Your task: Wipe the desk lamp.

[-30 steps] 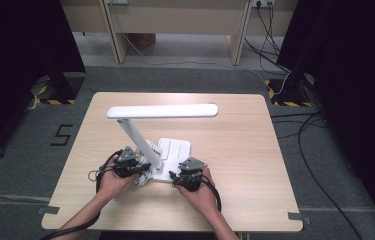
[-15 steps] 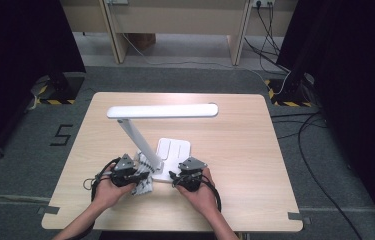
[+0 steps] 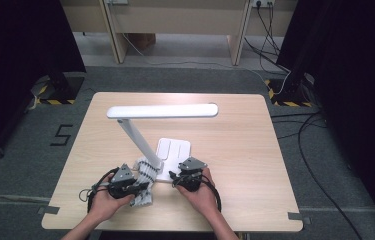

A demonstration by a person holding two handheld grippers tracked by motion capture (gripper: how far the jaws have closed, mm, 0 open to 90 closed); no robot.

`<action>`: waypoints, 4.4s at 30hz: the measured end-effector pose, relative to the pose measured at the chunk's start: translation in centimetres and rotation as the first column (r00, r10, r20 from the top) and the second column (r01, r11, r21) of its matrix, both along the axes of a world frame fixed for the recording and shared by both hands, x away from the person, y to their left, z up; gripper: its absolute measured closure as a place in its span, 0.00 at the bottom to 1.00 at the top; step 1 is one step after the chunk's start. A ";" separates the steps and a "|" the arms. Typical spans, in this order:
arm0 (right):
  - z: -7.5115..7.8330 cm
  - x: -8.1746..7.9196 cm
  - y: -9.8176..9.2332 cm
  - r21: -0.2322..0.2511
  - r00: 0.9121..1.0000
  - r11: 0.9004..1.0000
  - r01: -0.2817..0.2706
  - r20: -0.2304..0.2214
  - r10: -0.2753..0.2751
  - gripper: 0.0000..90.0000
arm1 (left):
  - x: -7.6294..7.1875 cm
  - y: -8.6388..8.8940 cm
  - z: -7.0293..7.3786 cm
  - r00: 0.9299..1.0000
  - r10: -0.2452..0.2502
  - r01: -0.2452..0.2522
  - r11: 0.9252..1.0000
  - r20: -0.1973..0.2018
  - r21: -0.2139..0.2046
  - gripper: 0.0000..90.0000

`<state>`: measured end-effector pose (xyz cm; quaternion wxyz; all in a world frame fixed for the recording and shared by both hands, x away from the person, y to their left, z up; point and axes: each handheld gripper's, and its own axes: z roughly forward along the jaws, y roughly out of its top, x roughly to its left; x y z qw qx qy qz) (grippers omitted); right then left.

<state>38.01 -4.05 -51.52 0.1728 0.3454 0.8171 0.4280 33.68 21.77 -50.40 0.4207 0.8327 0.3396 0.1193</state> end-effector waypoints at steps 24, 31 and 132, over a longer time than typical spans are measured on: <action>0.0 -0.1 0.0 0.002 1.000 1.000 0.013 -0.004 -0.013 0.53 | -3.2 -0.2 -0.1 1.000 -0.010 0.010 1.000 -0.023 -0.005 0.82; 0.2 -0.4 0.2 -0.001 1.000 1.000 0.002 -0.024 -0.002 0.48 | -3.1 -0.4 -0.2 0.999 -0.005 0.005 1.000 -0.039 0.000 0.68; 4.1 -4.2 3.4 -0.009 0.964 0.968 -0.252 -0.084 0.250 0.80 | 4.1 0.2 12.8 0.924 0.333 -0.268 0.914 0.188 -0.305 0.69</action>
